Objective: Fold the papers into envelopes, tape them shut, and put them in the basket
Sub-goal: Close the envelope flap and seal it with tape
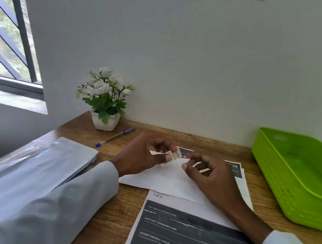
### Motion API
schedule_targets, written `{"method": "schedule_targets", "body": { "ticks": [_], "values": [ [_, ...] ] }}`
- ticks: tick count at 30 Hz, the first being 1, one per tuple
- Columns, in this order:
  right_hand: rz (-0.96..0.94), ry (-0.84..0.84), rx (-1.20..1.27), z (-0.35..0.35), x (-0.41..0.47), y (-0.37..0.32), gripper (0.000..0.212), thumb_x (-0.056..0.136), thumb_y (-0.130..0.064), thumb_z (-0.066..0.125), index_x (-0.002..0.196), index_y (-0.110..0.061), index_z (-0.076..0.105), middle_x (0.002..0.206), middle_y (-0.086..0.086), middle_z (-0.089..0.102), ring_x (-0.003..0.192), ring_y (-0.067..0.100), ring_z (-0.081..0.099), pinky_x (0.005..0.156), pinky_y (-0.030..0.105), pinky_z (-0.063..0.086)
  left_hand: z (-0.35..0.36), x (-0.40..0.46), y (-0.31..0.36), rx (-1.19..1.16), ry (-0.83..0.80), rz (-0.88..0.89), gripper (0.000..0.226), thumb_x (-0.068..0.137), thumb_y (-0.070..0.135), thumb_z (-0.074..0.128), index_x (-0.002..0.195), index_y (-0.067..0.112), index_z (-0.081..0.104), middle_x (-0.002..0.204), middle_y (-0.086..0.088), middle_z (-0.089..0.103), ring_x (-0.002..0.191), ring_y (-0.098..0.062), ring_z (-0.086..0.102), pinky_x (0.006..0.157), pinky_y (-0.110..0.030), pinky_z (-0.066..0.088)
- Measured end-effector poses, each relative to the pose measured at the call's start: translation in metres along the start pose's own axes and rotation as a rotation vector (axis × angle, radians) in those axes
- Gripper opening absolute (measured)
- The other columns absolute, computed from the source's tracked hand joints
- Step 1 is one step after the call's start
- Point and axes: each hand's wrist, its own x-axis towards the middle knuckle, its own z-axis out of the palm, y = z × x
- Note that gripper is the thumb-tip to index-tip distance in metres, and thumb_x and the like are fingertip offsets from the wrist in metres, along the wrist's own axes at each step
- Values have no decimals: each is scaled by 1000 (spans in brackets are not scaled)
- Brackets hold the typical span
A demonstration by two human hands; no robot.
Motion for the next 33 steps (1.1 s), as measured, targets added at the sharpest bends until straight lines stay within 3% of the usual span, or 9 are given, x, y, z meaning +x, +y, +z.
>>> {"method": "schedule_targets", "body": {
  "ticks": [6,12,18,26,33],
  "values": [
    [59,17,115,-4,1,2,24,82,-26,78,106,-23,72,92,-8,72,77,6,67,62,17,55,10,-1,3,2,-57,29,21,82,12,74,99,24,73,92,20,68,85,1,57,66,-12,45],
    [83,-26,198,-6,2,4,15,81,-25,79,95,-21,77,85,-4,75,74,15,69,64,40,59,12,-2,4,-15,-63,22,21,79,17,77,91,31,67,92,16,68,85,-3,57,63,-16,47],
    [56,-37,180,-6,2,3,4,83,-20,77,87,-21,78,81,-8,75,68,9,66,62,36,58,12,-3,7,5,-68,15,23,77,18,78,88,33,64,93,17,66,85,0,56,64,-12,45],
    [88,-23,187,-6,2,2,6,86,-18,72,83,-23,75,76,-4,74,73,22,68,64,42,58,10,-2,6,34,-70,-4,24,79,17,77,87,33,63,94,22,65,87,3,55,63,-8,43],
    [107,5,217,-7,2,0,11,88,-15,70,81,-24,72,74,-3,72,65,10,64,57,28,57,6,-2,8,44,-50,-2,27,79,14,76,83,36,60,96,22,65,89,-1,56,63,-10,41]
  ]
}}
